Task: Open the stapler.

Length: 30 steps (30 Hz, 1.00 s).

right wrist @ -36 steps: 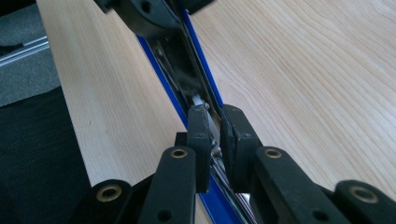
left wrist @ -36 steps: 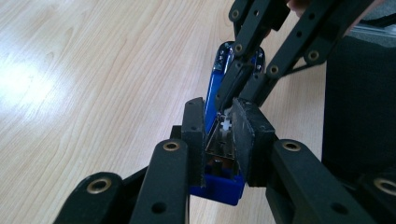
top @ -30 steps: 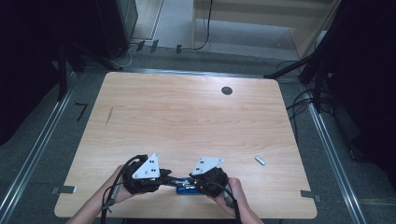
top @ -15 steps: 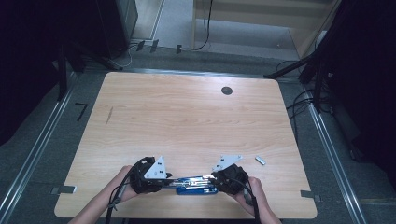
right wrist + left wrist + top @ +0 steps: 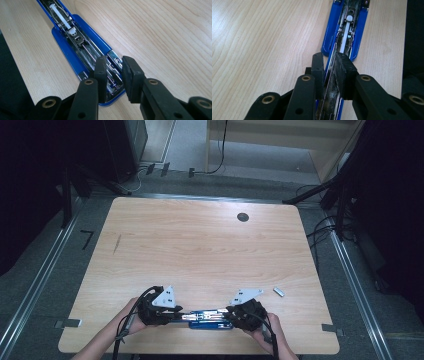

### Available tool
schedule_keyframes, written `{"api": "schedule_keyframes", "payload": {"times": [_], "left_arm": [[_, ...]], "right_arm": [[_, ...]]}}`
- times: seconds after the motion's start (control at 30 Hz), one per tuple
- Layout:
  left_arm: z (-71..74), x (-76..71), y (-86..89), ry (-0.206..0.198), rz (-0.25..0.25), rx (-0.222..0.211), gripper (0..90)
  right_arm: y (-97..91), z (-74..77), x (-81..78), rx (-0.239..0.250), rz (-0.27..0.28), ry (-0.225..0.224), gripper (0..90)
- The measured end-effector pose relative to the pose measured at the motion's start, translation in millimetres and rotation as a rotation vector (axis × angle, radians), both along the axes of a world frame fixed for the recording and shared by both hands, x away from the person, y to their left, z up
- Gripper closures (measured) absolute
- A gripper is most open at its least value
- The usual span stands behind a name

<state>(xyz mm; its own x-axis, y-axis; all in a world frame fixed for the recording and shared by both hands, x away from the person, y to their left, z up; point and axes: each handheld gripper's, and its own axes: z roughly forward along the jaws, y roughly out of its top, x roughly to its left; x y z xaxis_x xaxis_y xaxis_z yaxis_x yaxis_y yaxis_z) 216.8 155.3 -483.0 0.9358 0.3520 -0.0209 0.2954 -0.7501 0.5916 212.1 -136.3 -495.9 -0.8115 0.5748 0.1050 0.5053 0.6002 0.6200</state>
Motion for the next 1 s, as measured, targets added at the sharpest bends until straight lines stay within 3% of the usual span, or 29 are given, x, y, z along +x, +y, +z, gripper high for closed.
{"api": "schedule_keyframes", "payload": {"times": [0.07,0.3,0.4,0.43,0.6,0.73,0.83,0.93,1.0], "left_arm": [[-0.8,-0.3,1.2,0.002,0.015,-0.011,78.3],[-0.7,-2.8,0.7,-0.02,0.057,-0.006,74.9],[-1.1,-4.3,-0.5,-0.019,0.06,-0.014,77.7],[-1.5,-4.2,-0.9,-0.019,0.061,-0.016,78.2],[-1.7,-3.5,-4.2,-0.017,0.057,-0.013,78.0],[-2.0,-1.7,-5.8,-0.014,0.05,-0.014,76.9],[-2.4,0.0,-8.3,-0.005,0.044,-0.016,76.0],[-2.9,0.8,-10.6,-0.007,0.037,-0.016,75.7],[-2.8,1.7,-11.1,-0.004,0.032,-0.013,75.5]], "right_arm": [[-2.0,-0.4,0.3,0.02,-0.018,0.015,74.7],[-14.5,4.7,2.0,0.022,-0.062,-0.024,65.6],[-18.4,7.8,1.3,0.003,-0.085,-0.034,58.0],[-20.2,9.4,-0.2,-0.037,-0.113,-0.069,49.5],[-27.5,12.3,-1.6,-0.054,-0.166,-0.079,36.9],[-36.2,12.3,0.0,-0.092,-0.173,-0.074,20.4],[-43.9,11.3,1.2,-0.114,-0.162,-0.077,17.9],[-53.6,13.5,3.3,-0.1,-0.153,-0.085,12.4],[-61.2,16.0,3.2,-0.074,-0.159,-0.12,9.9]]}}
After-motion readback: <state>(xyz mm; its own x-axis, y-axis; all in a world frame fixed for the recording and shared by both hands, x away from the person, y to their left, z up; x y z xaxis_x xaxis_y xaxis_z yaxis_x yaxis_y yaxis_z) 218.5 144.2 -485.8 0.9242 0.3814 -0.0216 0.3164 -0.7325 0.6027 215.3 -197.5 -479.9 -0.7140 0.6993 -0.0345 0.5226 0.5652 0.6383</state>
